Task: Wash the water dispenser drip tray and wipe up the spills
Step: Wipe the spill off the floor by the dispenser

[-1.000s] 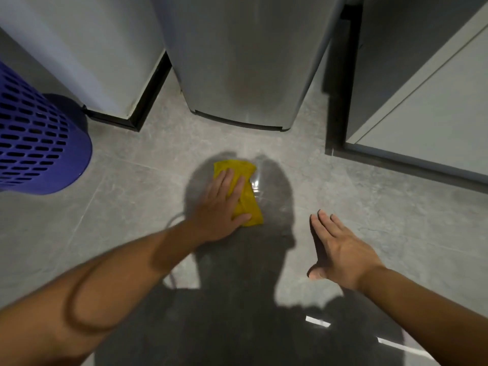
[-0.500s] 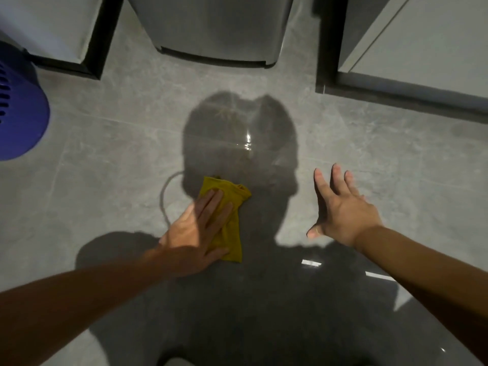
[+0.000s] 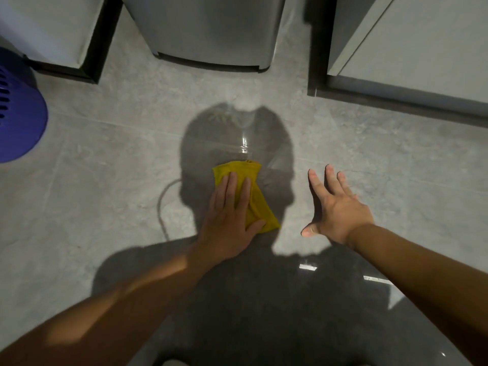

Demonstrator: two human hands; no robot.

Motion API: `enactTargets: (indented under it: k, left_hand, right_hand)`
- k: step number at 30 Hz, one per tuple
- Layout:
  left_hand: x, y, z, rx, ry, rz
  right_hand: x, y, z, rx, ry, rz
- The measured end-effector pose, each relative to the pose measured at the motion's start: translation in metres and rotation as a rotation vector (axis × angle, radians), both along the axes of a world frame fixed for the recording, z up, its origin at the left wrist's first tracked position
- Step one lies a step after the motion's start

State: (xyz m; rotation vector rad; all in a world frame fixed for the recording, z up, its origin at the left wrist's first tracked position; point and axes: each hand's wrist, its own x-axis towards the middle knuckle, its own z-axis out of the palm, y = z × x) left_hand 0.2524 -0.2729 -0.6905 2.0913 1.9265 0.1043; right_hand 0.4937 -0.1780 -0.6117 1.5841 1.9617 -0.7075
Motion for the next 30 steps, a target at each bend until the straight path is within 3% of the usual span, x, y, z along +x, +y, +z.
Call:
enactTargets:
  k: [3,7,10,13,18,22,25,30]
  left_hand:
    - [-0.024,0.027,-0.004,0.055,-0.005,-0.151]
    - [-0.052,0.062,-0.001,0.070,0.066,-0.589]
    - [-0.057,0.069,0.003,0.027,0.058,-0.797]
    - [-0.050,0.047,0.005,0.015,-0.035,-0.781]
    - [0.006,-0.014,0.003,-0.020,-0.062,-0.377]
    - [0.063,-0.010,0.007,-0.116,-0.083,-0.171]
    - [0.078,0.017,0.013,-0.071,-0.119,-0.266]
    - [0.069,0.061,0.024,-0.050,-0.156,-0.714]
  right_hand:
    - [0.001,0.000,-0.005,-0.006,0.001,-0.005]
    - [0.006,0.001,-0.012,-0.008,0.006,-0.007]
    - [0.009,0.001,-0.017,-0.009,0.023,-0.005]
    - [0.011,0.002,-0.020,-0.024,0.066,-0.025]
    - [0.040,-0.007,-0.011,0.138,0.317,-0.204]
    - [0.060,-0.035,-0.001,0.211,0.292,-0.340]
    - [0.059,-0.051,0.000,0.066,0.253,-0.390]
    - [0.044,-0.048,-0.006,-0.015,0.187,-0.644]
